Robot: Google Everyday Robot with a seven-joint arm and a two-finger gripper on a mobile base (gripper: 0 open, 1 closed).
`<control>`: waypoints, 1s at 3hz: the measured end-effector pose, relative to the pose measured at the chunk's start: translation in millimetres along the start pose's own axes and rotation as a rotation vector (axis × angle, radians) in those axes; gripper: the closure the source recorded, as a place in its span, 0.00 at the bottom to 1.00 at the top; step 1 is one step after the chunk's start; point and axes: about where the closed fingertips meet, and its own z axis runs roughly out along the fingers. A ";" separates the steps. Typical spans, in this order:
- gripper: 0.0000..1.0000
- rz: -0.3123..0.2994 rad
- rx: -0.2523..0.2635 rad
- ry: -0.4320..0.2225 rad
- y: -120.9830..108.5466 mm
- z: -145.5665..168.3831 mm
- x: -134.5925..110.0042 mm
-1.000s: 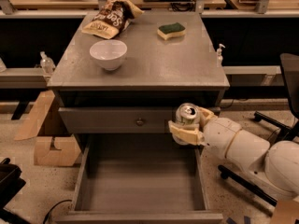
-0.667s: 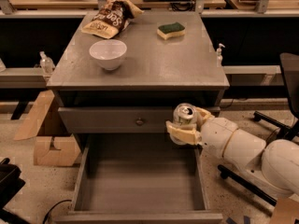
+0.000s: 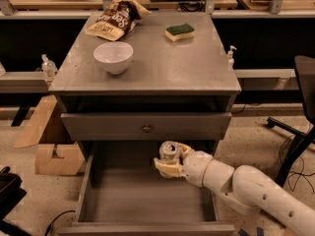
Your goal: Place 7up can into middle drawer
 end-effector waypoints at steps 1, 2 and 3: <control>1.00 0.027 -0.017 0.011 10.3 35.3 53.7; 1.00 0.052 -0.023 0.006 14.7 41.8 64.5; 1.00 0.052 -0.032 0.016 15.5 49.6 68.0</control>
Offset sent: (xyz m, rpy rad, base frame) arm 0.0061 0.0233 -0.0565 0.0101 0.0285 0.0111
